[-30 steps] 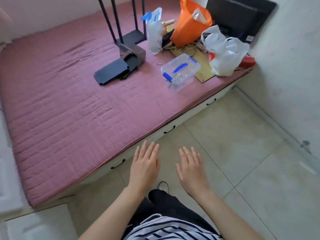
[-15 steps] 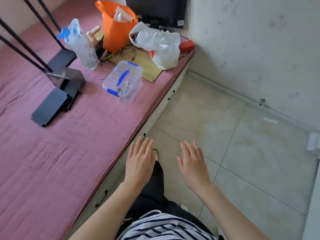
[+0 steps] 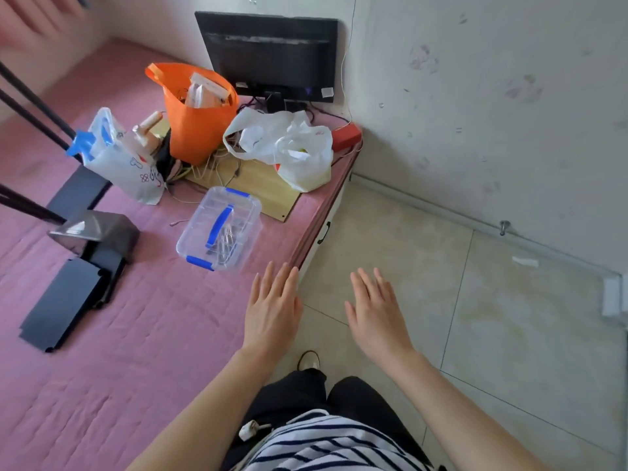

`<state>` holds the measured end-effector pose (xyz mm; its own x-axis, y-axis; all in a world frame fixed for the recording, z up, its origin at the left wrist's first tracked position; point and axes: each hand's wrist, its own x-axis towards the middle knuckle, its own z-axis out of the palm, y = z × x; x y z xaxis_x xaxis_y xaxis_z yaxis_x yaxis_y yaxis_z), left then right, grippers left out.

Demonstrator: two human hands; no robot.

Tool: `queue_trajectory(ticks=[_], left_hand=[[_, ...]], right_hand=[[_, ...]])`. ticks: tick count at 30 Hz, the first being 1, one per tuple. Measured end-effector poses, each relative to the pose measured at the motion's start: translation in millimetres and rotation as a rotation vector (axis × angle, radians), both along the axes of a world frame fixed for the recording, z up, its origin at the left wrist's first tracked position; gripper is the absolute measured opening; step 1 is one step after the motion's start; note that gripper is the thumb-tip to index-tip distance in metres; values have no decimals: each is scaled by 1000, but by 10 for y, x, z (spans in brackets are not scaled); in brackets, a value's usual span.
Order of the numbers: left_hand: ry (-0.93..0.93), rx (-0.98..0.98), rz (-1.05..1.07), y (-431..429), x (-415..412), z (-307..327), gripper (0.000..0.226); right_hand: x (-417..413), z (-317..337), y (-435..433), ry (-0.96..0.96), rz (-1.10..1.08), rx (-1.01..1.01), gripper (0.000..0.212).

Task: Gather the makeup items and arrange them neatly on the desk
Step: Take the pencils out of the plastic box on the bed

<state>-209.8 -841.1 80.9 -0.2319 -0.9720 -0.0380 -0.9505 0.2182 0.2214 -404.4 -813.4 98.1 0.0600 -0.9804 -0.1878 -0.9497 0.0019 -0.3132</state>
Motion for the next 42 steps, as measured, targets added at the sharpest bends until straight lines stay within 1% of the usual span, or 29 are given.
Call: queue_trajectory(ticks=[2, 4, 6, 9, 11, 13, 16, 21, 24, 28, 32, 38, 42], left_hand=[[-11, 9, 22, -250, 4, -13, 46], [-20, 26, 38, -465, -6, -25, 54], [-18, 30, 56, -657, -35, -43, 56], [-12, 21, 106, -900, -103, -68, 50], [-18, 11, 134, -1059, -159, -106, 44], [-29, 21, 179, -1219, -233, -130, 51], [-59, 38, 258, -1420, -392, -164, 53], [-29, 38, 445, -1680, -721, -117, 55], [-7, 32, 562, -1786, -883, -82, 56], [21, 50, 716, -1822, -920, -76, 57], [29, 61, 825, -1803, -822, -115, 56], [29, 102, 915, -1822, -439, -291, 61], [24, 121, 959, -1860, -33, -426, 60]], right_hand=[[-22, 15, -286, -7, 9, 5, 55], [-50, 22, -571, -5, 27, 1, 55], [-90, 17, -855, -2, 45, -1, 55], [-172, -2, -1262, -23, 89, -8, 53], [-230, -5, -1534, -25, 151, -16, 52], [-295, -13, -1806, -20, 208, -29, 51], [-426, -20, -2185, -7, 271, -11, 52], [-564, 3, -2703, 57, 473, 50, 65], [-556, -2, -2962, 83, 615, 91, 60], [-395, -23, -3202, 91, 740, 95, 60], [-172, -106, -3366, 113, 820, 102, 59], [267, -253, -3590, 150, 907, 72, 57], [678, -370, -3771, 150, 936, 61, 57]])
